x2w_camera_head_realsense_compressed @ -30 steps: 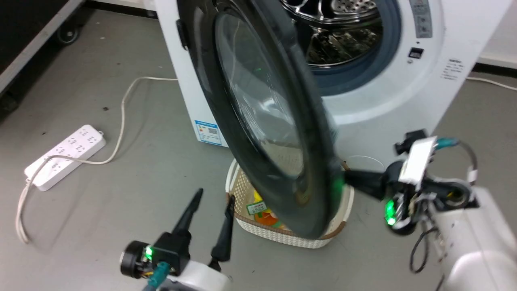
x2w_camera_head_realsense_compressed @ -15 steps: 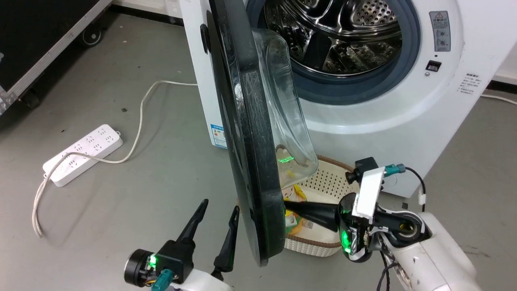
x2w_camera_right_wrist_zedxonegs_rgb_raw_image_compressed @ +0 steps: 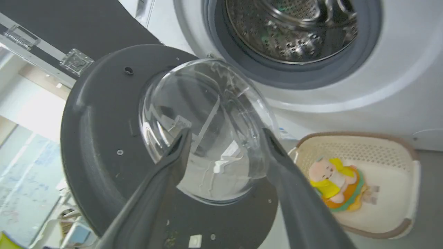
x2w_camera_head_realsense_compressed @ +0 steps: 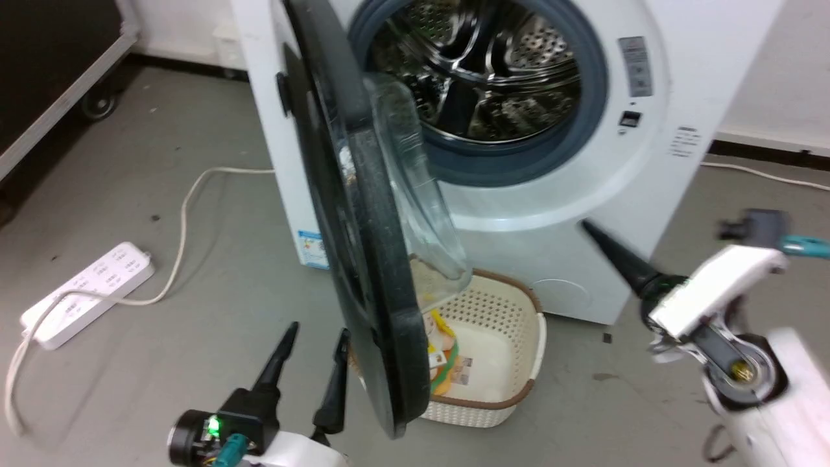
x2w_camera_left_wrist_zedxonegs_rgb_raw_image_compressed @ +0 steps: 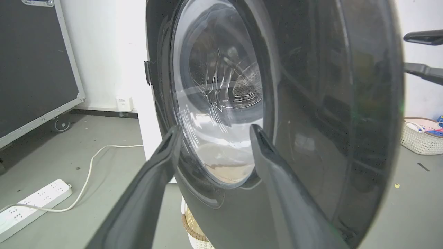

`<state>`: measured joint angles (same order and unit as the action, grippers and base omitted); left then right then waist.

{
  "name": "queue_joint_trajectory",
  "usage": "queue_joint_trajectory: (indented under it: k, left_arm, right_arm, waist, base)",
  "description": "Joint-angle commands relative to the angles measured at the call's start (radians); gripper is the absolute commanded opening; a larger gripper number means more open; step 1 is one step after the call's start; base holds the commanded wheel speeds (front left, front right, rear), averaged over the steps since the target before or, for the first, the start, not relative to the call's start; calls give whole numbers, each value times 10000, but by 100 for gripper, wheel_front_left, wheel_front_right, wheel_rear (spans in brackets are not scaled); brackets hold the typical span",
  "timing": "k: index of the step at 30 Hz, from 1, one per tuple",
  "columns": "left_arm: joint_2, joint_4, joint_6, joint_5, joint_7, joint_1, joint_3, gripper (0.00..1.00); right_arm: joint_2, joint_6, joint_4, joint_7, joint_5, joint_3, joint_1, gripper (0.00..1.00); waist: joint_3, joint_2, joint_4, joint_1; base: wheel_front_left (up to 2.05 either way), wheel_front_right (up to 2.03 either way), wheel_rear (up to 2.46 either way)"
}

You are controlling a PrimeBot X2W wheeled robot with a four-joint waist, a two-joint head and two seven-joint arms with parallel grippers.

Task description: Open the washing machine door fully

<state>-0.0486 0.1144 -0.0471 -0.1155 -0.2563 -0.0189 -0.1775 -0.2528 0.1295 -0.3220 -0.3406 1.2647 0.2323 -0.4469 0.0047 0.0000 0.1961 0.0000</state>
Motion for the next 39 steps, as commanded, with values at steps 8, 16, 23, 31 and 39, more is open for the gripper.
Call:
queue_joint_trajectory:
  k: [8,16,23,31,39]
  left_arm:
    - [-18,-116,-260,72,-55,224,858,100]
    - [-17,-105,-482,34,-55,555,1127,100]
    - [-17,-24,-565,15,-55,773,1062,100]
    - [-17,96,-602,-79,-55,828,856,100]
    - [-17,174,-541,-136,-55,832,798,81]
  right_arm:
    - [-1506,12,1297,5604,-5630,29,2281,100]
    - [359,12,2172,6017,-8758,-1900,4414,100]
    - [1656,12,2977,6022,-10459,-2233,5675,100]
    - [2002,12,3429,6023,-10905,-2485,5982,100]
    - [2023,12,3322,6023,-10754,-2614,5974,100]
  waist:
    - [-412,0,-823,0]
    - [-541,0,-1249,0]
    - [-523,0,-1378,0]
    - [-456,0,-1304,0]
    - [-411,0,-1242,0]
  base:
    - [0,0,0]
    - [0,0,0]
    - [0,0,0]
    - [0,0,0]
    - [0,0,0]
